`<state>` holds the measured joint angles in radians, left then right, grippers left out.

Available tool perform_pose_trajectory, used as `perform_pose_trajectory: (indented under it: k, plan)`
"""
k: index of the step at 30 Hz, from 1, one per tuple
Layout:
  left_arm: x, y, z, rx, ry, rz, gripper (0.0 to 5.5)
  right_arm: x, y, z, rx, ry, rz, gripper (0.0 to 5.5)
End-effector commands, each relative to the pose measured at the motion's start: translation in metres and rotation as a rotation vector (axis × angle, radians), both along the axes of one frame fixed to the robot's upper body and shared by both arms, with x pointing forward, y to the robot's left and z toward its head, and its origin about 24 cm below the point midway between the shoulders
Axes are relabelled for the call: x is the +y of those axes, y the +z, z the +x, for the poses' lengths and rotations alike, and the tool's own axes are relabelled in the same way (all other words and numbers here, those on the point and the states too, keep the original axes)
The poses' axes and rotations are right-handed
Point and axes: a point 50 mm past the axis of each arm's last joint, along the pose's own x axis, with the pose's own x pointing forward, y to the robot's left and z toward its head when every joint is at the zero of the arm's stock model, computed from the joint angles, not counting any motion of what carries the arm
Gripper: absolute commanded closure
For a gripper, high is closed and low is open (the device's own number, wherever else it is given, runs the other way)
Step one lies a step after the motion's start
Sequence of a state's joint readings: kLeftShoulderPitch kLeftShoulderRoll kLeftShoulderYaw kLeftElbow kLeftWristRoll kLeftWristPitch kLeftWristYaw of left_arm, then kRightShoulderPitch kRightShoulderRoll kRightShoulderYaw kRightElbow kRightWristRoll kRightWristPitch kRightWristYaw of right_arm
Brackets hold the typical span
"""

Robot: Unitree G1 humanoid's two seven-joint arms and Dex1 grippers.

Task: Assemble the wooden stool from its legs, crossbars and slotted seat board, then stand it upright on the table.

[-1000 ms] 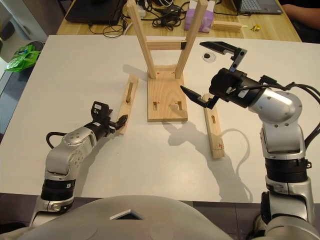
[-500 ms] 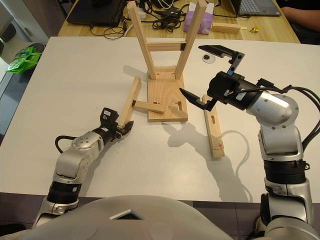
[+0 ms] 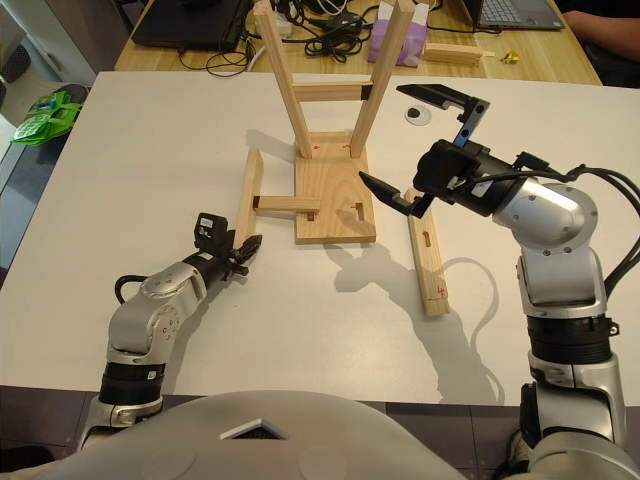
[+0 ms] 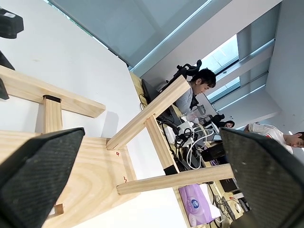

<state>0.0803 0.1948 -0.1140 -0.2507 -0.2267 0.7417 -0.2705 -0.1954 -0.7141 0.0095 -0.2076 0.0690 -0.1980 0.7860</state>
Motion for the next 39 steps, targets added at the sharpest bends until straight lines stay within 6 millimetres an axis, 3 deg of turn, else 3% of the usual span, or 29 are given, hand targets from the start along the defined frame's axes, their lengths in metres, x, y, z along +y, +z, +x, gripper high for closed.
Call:
perform_pose_trajectory:
  k: [1,8,15,19,26,28,34,39]
  plan:
    - [0.007,-0.004,-0.009,-0.003,0.010,0.061,3.48,-0.003,0.007,0.002,-0.031,-0.031,0.045,0.10]
    - [0.018,0.018,-0.002,-0.314,0.101,0.118,3.49,-0.017,0.020,0.013,0.025,-0.126,0.302,0.10]
    - [0.028,0.041,0.005,-0.702,0.228,0.161,3.50,-0.041,0.020,0.018,0.498,-0.123,0.759,0.10]
    - [0.026,0.051,0.003,-0.868,0.217,0.188,3.51,-0.044,0.021,0.018,0.664,-0.073,0.838,0.10]
    - [0.011,0.076,0.012,-1.096,0.220,0.235,3.51,-0.026,-0.007,0.004,0.909,0.015,0.738,0.10]
    - [0.003,0.081,0.014,-1.145,0.187,0.254,3.51,-0.016,0.009,0.010,0.899,0.096,0.805,0.10]
    - [-0.022,0.091,0.022,-1.285,0.020,0.276,3.51,0.010,0.086,0.032,0.858,0.321,0.976,0.10]
    - [-0.031,0.099,0.026,-1.399,-0.067,0.317,3.51,0.027,0.120,0.032,0.863,0.412,0.994,0.10]
